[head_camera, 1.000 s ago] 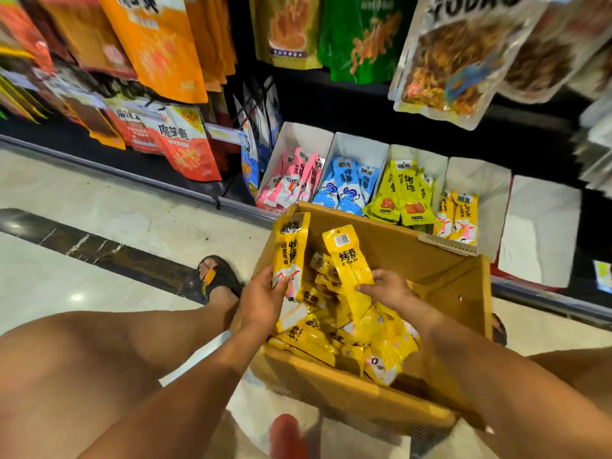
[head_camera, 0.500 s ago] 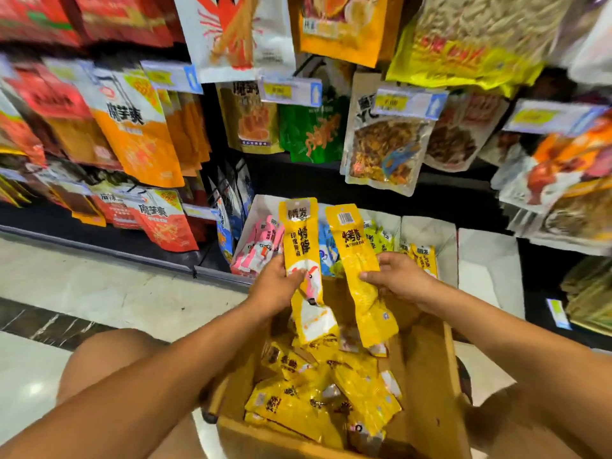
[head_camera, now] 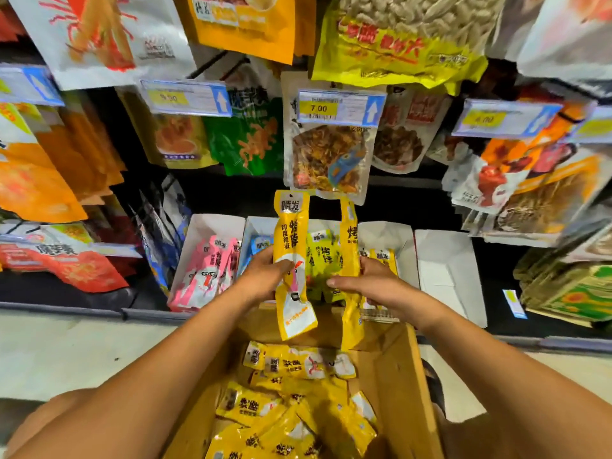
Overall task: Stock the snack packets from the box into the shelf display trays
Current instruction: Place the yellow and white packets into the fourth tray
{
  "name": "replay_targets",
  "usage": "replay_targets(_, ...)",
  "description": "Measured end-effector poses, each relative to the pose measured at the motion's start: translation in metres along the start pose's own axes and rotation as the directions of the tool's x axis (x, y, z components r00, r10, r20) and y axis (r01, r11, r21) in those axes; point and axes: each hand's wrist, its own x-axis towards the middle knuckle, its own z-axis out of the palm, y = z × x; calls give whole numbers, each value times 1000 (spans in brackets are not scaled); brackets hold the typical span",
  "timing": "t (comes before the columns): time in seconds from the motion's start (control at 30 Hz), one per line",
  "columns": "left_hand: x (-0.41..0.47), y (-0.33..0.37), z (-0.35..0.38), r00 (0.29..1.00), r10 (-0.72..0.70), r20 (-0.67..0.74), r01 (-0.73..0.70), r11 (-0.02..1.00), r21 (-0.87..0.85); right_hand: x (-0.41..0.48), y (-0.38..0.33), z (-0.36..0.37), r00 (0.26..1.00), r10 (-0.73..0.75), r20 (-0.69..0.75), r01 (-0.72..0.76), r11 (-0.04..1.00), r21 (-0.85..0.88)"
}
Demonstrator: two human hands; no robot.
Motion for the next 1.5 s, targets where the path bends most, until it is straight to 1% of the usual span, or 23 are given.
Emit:
replay_targets(0.17, 17, -5, 8, 999, -11, 30, 11, 1000, 1, 15, 13, 3, 992, 127, -1, -127, 992, 27)
replay_targets(0.23, 18, -6, 9, 999, -14, 48, 14, 1000, 1, 21, 17, 3, 986, 161, 53, -164, 984, 69)
replay_targets(0.33, 23, -11, 11, 997, -7, 71, 5, 1000, 17, 30, 24, 1, 982, 173, 74, -182, 974, 138)
replay_targets(0.43, 24, -12, 11, 997, -6, 72, 4, 999, 35, 36, 33, -2, 982, 180, 51, -187, 963, 195)
replay_targets(0.57, 20, -10, 12, 998, -19, 54, 18, 1000, 19, 30, 23, 2, 982, 183, 42, -187, 948, 258)
replay_targets(0.7, 12, -15, 13, 999, -34, 33, 35, 999, -27, 30, 24, 7, 996, 88, 29, -92, 975, 202)
replay_targets(0.83, -1, -24, 11, 1000, -16, 11, 17, 996, -85, 28, 21, 19, 999, 39, -24, -34, 983, 182)
replay_targets(0.87, -5, -25, 10, 999, -7, 31, 10, 994, -111, 28, 20, 23, 999, 40, -22, -36, 984, 174)
replay_targets(0.93, -11, -30, 6, 998, -5, 65, 15, 989, -146, 30, 21, 31, 999, 40, 29, -45, 984, 172)
replay_targets(1.0, -12, -34, 2, 998, -23, 65, 34, 984, -175, 31, 20, 41, 997, 62, 56, -71, 981, 181)
replay_targets(1.1, -9, -37, -3, 996, -72, 43, 80, 972, -221, 31, 18, 52, 996, 87, 0, -85, 973, 215)
replay_targets(1.2, -5, -43, -8, 995, -100, 1, 96, 959, -267, 30, 15, 55, 996, 84, -39, -74, 973, 217)
replay_targets(1.27, -4, -42, -9, 996, -93, -14, 85, 955, -286, 22, 11, 53, 994, 94, -62, -78, 973, 219)
replay_targets(1.4, -6, -33, -6, 997, -80, -4, 76, 962, -263, 8, 17, 50, 990, 103, -96, -83, 977, 199)
replay_targets(1.5, -12, -23, 3, 997, -61, 51, 70, 977, -201, -2, 21, 48, 978, 148, -148, -106, 960, 258)
